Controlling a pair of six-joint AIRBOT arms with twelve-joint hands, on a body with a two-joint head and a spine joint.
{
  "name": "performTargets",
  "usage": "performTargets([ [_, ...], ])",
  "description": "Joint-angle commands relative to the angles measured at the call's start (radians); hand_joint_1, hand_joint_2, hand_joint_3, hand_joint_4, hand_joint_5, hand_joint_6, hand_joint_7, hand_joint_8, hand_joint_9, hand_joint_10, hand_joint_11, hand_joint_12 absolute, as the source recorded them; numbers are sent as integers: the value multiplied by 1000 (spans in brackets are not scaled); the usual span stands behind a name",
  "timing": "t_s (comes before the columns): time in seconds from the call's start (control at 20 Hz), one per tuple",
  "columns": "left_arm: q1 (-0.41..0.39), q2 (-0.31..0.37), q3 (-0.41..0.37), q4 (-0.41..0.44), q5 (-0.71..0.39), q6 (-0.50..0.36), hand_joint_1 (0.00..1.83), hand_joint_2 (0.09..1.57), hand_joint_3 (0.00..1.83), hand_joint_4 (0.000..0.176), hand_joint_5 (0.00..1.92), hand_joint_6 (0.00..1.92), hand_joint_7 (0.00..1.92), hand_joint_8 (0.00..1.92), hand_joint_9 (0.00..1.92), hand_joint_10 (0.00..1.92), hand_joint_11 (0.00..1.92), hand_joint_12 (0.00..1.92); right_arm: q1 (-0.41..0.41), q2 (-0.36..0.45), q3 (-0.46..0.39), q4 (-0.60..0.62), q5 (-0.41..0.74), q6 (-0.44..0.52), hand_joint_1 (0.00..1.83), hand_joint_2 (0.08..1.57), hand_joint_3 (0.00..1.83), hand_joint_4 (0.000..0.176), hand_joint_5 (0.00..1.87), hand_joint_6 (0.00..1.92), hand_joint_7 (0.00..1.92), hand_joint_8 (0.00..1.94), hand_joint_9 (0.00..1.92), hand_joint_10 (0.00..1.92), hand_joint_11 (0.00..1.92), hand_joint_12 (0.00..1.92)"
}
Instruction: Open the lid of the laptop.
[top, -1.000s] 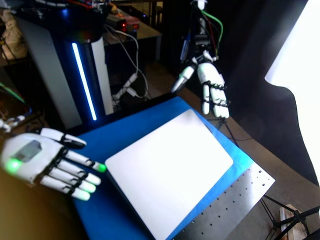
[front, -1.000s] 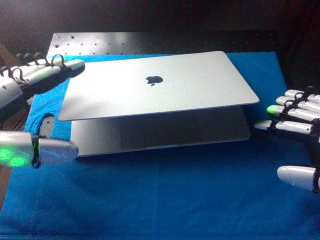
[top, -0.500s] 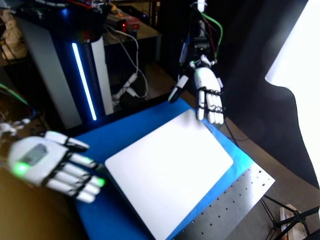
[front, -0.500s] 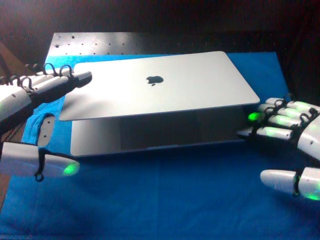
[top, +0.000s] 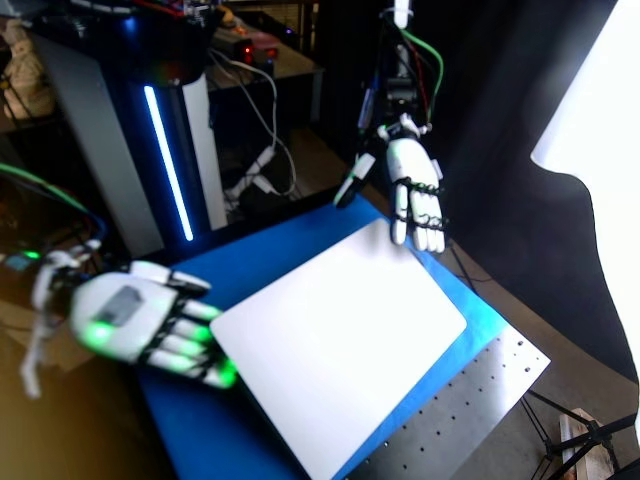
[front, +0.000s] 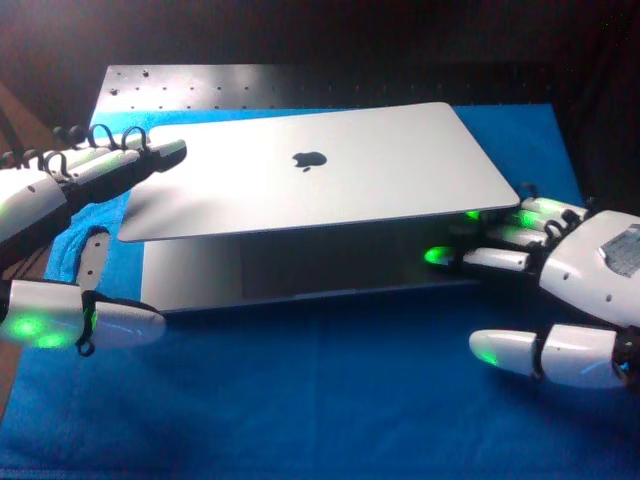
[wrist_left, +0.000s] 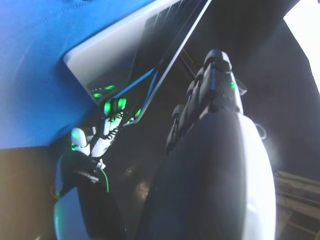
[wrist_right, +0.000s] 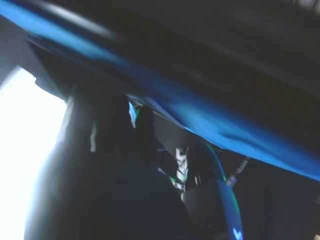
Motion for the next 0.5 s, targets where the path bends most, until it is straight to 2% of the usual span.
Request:
performTargets([
  [0.0, -11, 1, 4, -8, -120, 0, 621, 875, 4, 176, 0, 0, 0, 0, 0, 0, 0, 0, 16, -8, 7, 1, 100, 3, 0, 1309, 8, 118, 231, 1, 139, 0, 101, 2, 84, 38],
  [0.1, -11, -1, 4, -11, -123, 0, 623, 865, 0, 176, 0, 0, 0, 0, 0, 0, 0, 0, 32, -22, 16, -4, 86, 3, 0, 1309, 5, 113, 246, 6, 167, 10, 130, 12, 107, 50],
  [0.2, -11, -6, 4, -12, -119, 0, 617, 876, 4, 176, 0, 0, 0, 0, 0, 0, 0, 0, 40, -29, 23, -4, 83, 3, 0, 1314, 5, 90, 255, 8, 160, 4, 119, 4, 104, 52],
  [0.35, -11, -10, 7, -12, -114, 0, 613, 885, 6, 176, 0, 0, 0, 0, 0, 0, 0, 0, 65, -47, 35, -10, 75, 3, 0, 1314, 3, 74, 284, 14, 177, 8, 128, 6, 93, 49],
  [0.4, -11, -10, 7, -12, -114, -1, 620, 880, 2, 176, 0, 0, 0, 0, 0, 0, 0, 0, 82, -58, 41, -18, 64, 3, 0, 1320, 5, 61, 294, 16, 184, 9, 137, 9, 103, 54],
  [0.45, -11, -10, 8, -13, -114, -1, 625, 880, 2, 176, 0, 0, 0, 0, 0, 0, 0, 0, 94, -68, 48, -24, 57, 3, 0, 1300, 0, 69, 278, 7, 184, 7, 151, 13, 113, 58],
])
